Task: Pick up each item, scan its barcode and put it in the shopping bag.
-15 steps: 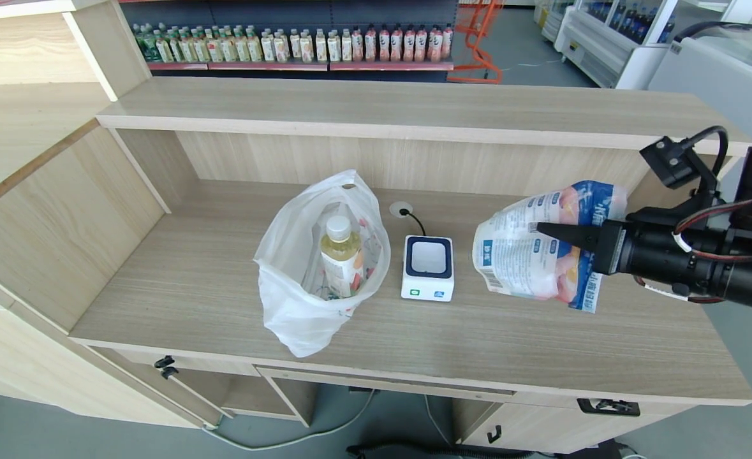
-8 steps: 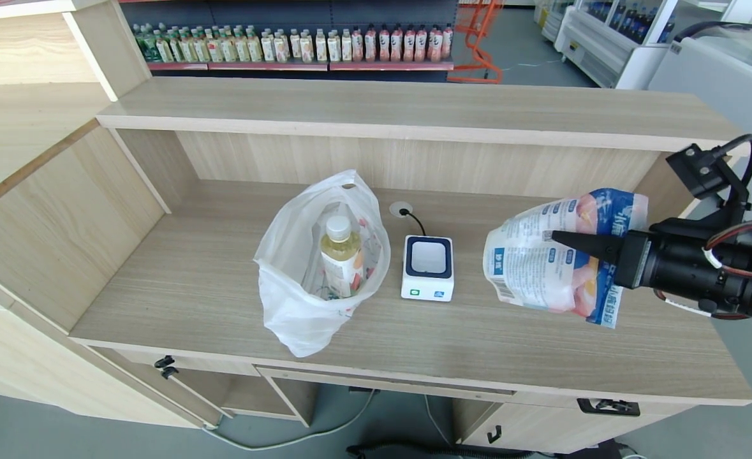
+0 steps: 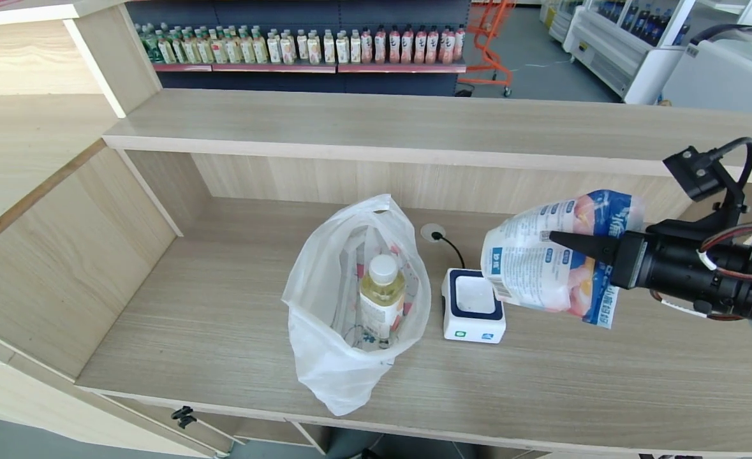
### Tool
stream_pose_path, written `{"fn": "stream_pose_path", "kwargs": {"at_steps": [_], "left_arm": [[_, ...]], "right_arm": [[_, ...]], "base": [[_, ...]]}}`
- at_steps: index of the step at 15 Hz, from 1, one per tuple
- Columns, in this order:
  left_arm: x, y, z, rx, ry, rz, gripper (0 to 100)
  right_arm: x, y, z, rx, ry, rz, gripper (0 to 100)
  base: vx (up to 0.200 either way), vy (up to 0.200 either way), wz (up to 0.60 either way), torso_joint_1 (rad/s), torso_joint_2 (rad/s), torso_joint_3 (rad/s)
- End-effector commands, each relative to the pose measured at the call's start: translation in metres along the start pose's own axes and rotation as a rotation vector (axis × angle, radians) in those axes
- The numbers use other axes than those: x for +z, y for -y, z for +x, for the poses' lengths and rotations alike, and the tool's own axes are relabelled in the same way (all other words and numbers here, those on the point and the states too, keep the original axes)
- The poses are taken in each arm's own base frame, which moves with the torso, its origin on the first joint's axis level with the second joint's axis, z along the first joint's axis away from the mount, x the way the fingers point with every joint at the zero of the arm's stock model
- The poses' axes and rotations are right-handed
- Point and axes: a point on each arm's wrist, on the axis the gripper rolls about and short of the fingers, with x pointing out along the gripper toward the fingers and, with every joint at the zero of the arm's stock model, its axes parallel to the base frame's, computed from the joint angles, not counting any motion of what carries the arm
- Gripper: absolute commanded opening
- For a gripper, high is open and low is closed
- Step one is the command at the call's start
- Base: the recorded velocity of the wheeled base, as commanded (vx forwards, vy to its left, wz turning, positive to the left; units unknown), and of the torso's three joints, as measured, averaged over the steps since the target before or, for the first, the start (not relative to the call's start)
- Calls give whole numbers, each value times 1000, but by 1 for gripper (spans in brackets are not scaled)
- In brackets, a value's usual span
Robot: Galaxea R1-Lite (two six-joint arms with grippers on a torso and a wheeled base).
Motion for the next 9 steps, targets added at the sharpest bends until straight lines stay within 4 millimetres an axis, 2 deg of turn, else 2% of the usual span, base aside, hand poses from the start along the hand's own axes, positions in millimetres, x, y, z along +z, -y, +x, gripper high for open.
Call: {"fn": "stream_pose_path", "kwargs": {"at_steps": [1,5,6,9], "left_arm": [[0,0,0,1,0,0,100],[0,0,0,1,0,-2,100],[0,0,0,1,0,-2,100],[0,0,0,1,0,-2,100]], "right_arm": [[-6,5,9,-6,-28,11,0],[-14,14,36,3,-36,9,0],[-15,13,53,28,-42,5,0],[-18,10,76,56,-60,2,0]], "base": [[0,0,0,0,0,0],[0,0,0,0,0,0],[0,0,0,0,0,0],[0,0,0,0,0,0]]}}
